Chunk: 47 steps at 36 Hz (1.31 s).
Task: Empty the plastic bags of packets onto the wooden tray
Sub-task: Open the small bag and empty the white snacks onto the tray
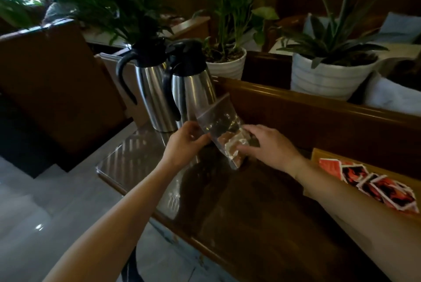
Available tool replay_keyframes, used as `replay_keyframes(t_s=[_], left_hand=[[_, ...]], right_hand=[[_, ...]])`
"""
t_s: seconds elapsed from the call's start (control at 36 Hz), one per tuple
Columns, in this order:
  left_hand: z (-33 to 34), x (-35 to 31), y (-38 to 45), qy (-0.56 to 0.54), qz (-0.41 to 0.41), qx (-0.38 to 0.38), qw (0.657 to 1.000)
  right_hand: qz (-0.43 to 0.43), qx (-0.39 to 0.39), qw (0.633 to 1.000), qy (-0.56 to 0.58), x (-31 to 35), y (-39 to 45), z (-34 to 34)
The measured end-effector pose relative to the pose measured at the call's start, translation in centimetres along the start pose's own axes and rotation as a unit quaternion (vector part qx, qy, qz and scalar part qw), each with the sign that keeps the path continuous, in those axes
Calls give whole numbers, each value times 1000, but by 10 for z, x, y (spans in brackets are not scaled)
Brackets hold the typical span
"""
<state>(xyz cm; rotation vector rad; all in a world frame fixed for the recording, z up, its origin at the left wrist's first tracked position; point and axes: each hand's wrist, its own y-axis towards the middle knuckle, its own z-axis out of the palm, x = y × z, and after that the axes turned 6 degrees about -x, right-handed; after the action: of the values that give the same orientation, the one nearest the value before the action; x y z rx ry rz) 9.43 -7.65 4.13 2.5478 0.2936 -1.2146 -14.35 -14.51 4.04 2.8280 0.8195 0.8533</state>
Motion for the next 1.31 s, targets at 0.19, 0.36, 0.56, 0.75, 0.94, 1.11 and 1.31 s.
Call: replay_keyframes(t_s=[0.19,0.36,0.56,0.75,0.94,1.11,1.31], left_hand=[[10,-7,12,-122,-57,2,991],[21,-17,13,-129,-68,-1,989],[28,-30,1,-161,-18,6,987],[40,-66,-20,-114,93,31,989],[68,-95,-49,-36,217,64,973],[95,-106,-80,-5,268,120,956],[115,-109,-117,-9,322,161,933]], right_hand=[[47,-8,996,74,2,35,16],[58,-2,994,96,8,45,22],[52,-31,984,170,3,38,14],[67,-51,948,306,1,6,-23],[208,-99,892,388,4,-39,-78],[307,-93,850,419,-11,-94,-97],[394,-114,773,484,-20,-155,-104]])
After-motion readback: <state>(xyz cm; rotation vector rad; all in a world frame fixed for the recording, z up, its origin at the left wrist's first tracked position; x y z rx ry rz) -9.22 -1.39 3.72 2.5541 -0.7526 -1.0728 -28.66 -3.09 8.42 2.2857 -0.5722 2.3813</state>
